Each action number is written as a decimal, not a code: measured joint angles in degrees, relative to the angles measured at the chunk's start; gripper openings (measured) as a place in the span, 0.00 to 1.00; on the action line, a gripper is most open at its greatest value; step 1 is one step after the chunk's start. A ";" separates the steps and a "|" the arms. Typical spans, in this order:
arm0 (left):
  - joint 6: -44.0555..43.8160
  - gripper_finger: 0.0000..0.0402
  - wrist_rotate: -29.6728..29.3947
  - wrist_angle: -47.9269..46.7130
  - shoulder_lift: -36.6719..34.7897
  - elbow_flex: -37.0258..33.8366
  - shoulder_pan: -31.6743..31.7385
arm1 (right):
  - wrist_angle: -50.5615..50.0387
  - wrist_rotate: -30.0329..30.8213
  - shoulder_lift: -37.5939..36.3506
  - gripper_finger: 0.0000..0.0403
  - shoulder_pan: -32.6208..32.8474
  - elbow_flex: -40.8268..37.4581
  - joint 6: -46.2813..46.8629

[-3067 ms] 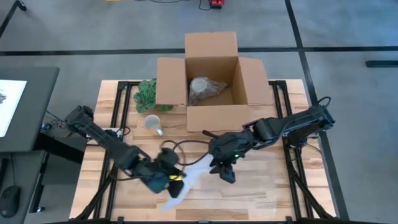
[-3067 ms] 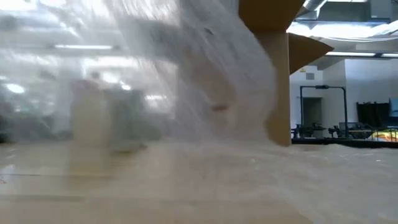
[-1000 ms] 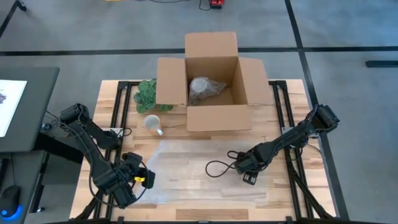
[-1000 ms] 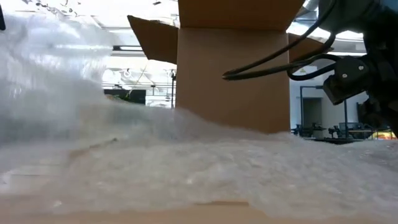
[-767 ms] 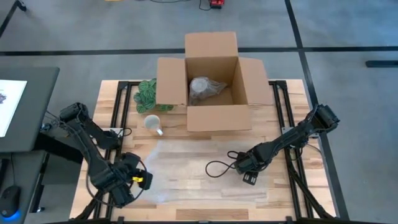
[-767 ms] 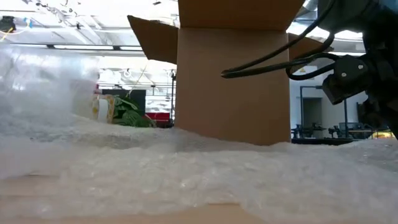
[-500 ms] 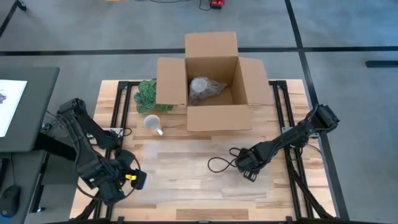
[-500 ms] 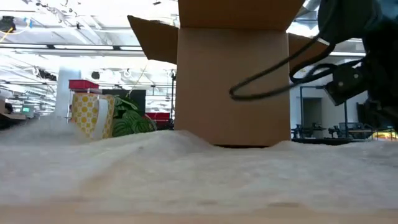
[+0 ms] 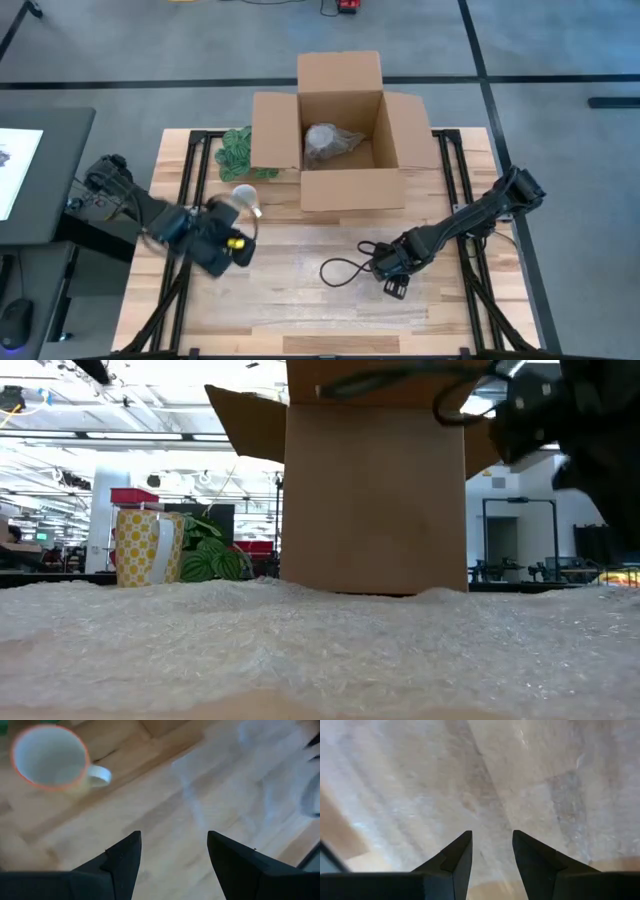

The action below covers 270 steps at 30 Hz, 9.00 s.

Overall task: Wrap mug
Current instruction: Wrap the yellow mug with bubble wrap

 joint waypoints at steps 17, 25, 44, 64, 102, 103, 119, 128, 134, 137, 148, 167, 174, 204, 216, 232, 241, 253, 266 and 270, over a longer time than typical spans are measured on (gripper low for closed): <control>73.88 0.52 16.84 -2.98 6.63 -0.31 21.30 | -1.92 8.82 -7.79 0.44 1.81 7.76 6.42; 78.46 0.52 13.96 -6.40 8.31 -6.72 21.74 | -1.81 13.00 -12.61 0.45 6.06 7.76 13.26; 79.51 0.49 9.63 12.71 -5.27 -26.34 25.35 | -1.01 15.00 -12.00 0.45 9.55 7.76 17.37; 76.01 0.02 15.60 14.19 0.67 -24.37 27.08 | 2.60 14.71 -12.02 0.45 9.53 7.76 18.79; 48.48 0.00 14.35 10.36 46.27 33.90 2.19 | 7.52 14.84 -11.98 0.36 11.61 7.76 18.21; 48.11 0.00 14.35 9.24 47.62 35.43 2.53 | 7.52 14.84 -11.98 0.36 11.87 7.76 17.88; 42.07 0.05 19.92 5.73 56.03 43.58 3.82 | 7.74 17.38 -11.98 0.35 16.22 7.74 14.20; 40.15 0.34 22.10 6.42 55.06 43.60 4.13 | 7.81 19.67 -11.98 0.35 17.07 7.74 15.02; 34.29 0.45 25.97 3.77 49.80 43.60 3.63 | 7.63 19.78 -11.98 0.35 17.03 7.74 18.23; 28.49 0.45 24.24 -1.24 46.21 43.60 0.90 | 7.54 19.78 -11.98 0.35 17.05 7.74 20.95; 5.30 0.37 17.97 -11.06 38.56 36.14 -10.95 | 8.31 17.61 -11.87 0.48 17.03 -1.08 43.14; -27.91 0.35 18.27 19.53 14.50 -15.38 -24.20 | 8.91 10.07 -11.89 0.61 14.65 -15.26 63.40; -29.46 0.35 19.56 20.05 14.17 -20.48 -28.15 | 14.55 7.92 -11.93 0.60 14.51 -21.06 64.91; -19.04 0.35 16.40 27.82 9.45 -21.33 -28.79 | 23.62 7.18 -7.51 0.19 12.80 -24.24 58.71; -20.11 0.35 9.99 27.40 2.30 -21.33 -28.42 | 15.35 10.49 -10.69 0.00 13.57 -14.80 56.75; -8.44 0.35 6.86 23.73 -6.40 -21.31 -28.42 | 12.60 11.94 -1.14 0.00 0.48 18.97 30.21; -7.73 0.35 6.41 21.83 -7.38 -21.31 -28.40 | 17.71 3.38 13.54 0.00 -6.70 36.86 20.40; -6.38 0.35 3.60 20.09 -7.76 -21.31 -28.31 | 17.88 -0.92 29.41 0.00 -10.08 51.62 17.71; -4.50 0.35 2.96 18.84 -7.77 -21.31 -27.96 | 27.04 -1.75 36.68 0.03 -11.17 52.17 19.81; -4.25 0.35 2.78 19.13 -7.75 -21.31 -27.96 | 26.74 -1.70 36.94 0.14 -11.17 52.15 19.61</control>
